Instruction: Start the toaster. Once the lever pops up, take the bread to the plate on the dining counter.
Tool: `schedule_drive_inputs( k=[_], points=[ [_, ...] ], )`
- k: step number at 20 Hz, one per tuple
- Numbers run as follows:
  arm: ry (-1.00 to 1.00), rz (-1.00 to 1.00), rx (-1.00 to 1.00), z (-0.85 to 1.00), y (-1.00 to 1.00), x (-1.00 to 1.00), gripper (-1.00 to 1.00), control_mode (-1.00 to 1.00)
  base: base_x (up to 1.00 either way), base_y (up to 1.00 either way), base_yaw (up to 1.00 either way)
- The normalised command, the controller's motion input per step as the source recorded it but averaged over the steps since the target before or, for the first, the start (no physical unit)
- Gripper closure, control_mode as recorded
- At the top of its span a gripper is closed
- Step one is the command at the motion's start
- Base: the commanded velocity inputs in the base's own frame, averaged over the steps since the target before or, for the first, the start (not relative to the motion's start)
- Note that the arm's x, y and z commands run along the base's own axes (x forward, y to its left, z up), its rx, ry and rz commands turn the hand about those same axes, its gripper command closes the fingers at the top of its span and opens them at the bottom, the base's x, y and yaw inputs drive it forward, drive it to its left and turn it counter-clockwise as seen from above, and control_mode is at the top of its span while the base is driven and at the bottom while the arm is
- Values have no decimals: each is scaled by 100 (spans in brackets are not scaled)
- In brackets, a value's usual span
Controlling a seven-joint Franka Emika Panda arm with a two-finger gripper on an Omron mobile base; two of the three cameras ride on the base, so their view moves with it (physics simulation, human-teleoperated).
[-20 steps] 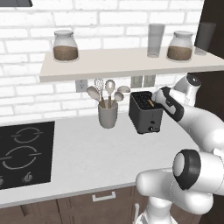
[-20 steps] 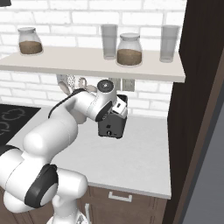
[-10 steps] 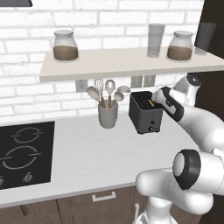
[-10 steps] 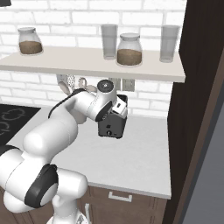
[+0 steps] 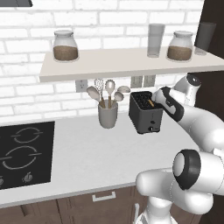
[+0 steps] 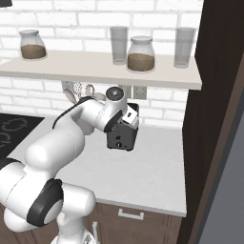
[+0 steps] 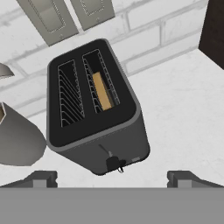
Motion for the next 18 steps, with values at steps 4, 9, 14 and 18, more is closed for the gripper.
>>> schedule_drive_inputs(
  k=[4,9,14,18],
  points=[
    [0,0,0,0,0,0,-100,-100,0,0,0],
    [0,0,0,0,0,0,-100,-100,0,0,0],
    [0,0,0,0,0,0,-100,-100,0,0,0],
    [0,0,0,0,0,0,-100,-100,0,0,0]
  ],
)
